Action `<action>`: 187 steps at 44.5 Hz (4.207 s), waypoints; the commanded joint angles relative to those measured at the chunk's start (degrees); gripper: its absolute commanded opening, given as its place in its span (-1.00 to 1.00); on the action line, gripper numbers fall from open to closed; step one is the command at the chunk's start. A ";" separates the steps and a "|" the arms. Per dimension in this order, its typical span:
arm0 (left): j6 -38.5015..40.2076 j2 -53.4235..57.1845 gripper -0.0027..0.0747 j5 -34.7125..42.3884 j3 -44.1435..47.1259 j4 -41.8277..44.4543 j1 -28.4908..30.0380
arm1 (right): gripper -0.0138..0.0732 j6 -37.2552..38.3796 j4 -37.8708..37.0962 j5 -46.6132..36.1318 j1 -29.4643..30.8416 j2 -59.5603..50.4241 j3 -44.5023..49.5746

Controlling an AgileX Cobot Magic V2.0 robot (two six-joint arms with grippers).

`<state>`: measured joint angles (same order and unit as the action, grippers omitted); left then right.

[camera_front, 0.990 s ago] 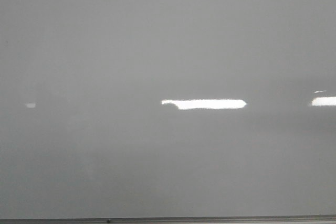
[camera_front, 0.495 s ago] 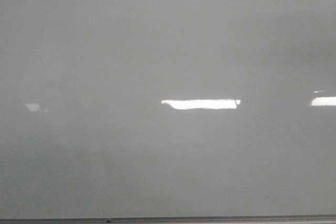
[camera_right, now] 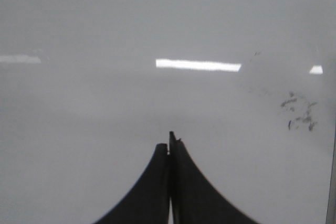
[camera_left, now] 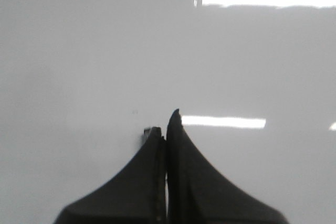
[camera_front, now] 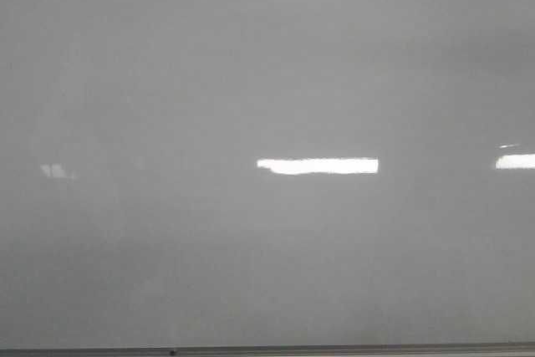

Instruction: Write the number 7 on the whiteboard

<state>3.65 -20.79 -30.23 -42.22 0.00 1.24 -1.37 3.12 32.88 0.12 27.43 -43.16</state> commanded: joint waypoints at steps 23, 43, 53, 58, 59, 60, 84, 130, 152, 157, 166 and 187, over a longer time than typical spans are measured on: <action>0.02 -16.34 -0.98 -0.47 3.38 -1.48 -0.05 | -0.81 -0.39 -0.51 0.99 0.19 15.12 4.17; 0.65 -26.19 0.40 3.33 2.83 2.73 -0.05 | 0.65 -0.43 -0.51 -0.07 0.19 15.98 4.60; 0.65 -36.22 0.52 3.32 -0.97 2.73 0.18 | 0.63 -0.43 -0.51 -0.39 0.19 15.98 4.60; 0.65 -40.90 0.50 3.85 -3.60 2.73 0.18 | 0.63 -0.43 -0.51 -0.39 0.19 15.98 4.60; 0.65 -42.08 0.50 4.14 -4.06 2.73 0.18 | 0.63 -0.43 -0.51 -0.39 0.19 15.98 4.60; 0.65 -42.96 0.50 4.24 -4.46 2.73 0.18 | 0.63 -0.43 -0.51 -0.39 0.19 15.98 4.60; 0.65 -56.80 0.48 17.12 -8.09 2.83 0.18 | 0.63 -0.43 -0.51 -0.39 0.19 15.98 4.60; 0.53 -61.50 -0.68 23.76 -8.09 4.34 0.18 | 0.63 -0.43 -0.55 -1.52 0.19 15.98 4.60; -0.34 -49.88 -0.98 4.84 -9.95 4.28 -5.03 | 0.63 -0.75 2.39 9.04 0.19 15.92 -0.77; -4.27 -47.99 -0.98 -6.42 -13.69 4.28 -9.58 | 0.63 -1.30 2.39 14.13 0.19 16.53 -3.17; -13.88 -48.98 -0.98 -24.12 -23.32 2.85 -19.67 | 0.63 -1.99 2.39 17.96 0.19 19.10 -5.18; -43.83 -55.97 -0.98 -33.80 -29.12 -13.86 -36.31 | 0.63 -27.36 20.77 21.70 -4.08 24.66 -5.18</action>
<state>-37.72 -77.42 -65.56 -69.22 -12.03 -32.65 -21.14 18.74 56.02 -2.30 51.84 -46.48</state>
